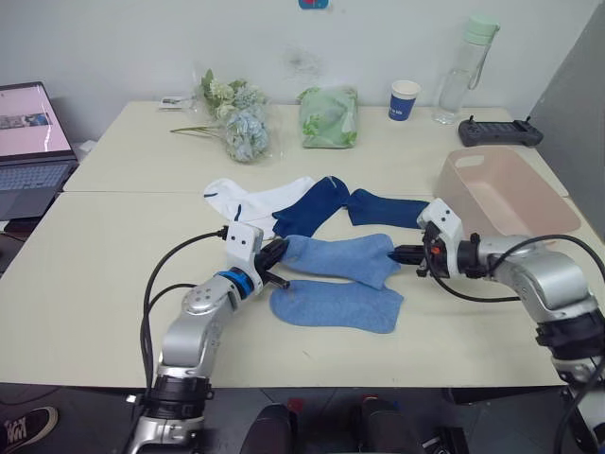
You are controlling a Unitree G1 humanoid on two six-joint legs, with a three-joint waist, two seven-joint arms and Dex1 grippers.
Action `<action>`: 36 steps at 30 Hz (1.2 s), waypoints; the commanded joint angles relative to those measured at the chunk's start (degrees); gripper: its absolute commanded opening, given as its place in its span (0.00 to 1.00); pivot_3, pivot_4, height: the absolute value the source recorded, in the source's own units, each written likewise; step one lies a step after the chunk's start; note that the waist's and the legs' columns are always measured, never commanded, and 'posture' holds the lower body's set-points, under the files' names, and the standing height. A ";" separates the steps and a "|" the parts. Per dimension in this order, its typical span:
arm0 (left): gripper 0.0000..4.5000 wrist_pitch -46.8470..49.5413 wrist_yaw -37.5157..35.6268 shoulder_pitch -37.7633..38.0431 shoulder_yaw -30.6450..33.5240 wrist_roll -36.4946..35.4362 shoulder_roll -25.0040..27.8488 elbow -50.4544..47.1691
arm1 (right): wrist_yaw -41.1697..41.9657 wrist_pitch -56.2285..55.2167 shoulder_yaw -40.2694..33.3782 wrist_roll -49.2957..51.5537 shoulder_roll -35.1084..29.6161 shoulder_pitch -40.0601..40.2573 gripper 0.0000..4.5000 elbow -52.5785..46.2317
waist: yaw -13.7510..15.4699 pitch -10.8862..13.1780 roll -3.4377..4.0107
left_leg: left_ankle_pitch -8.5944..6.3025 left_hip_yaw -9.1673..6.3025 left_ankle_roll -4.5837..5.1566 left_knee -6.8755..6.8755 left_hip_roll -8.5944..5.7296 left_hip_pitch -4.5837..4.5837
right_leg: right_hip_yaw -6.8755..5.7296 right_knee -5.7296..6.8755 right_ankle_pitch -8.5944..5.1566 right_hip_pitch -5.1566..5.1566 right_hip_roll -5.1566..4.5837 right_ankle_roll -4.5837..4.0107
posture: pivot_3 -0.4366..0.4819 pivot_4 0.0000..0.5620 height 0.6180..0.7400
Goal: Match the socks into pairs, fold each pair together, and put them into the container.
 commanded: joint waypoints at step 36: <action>0.64 -37.03 -24.71 -7.35 -12.08 16.38 23.51 18.23 | 9.27 -45.33 7.30 -24.76 0.59 4.71 0.60 2.59 | -0.07 0.00 0.02 | 0.02 0.04 -0.04 -0.07 -0.01 0.03 | -0.05 -0.04 0.00 -0.01 0.02 -0.01 | 0.48 0.27 1.00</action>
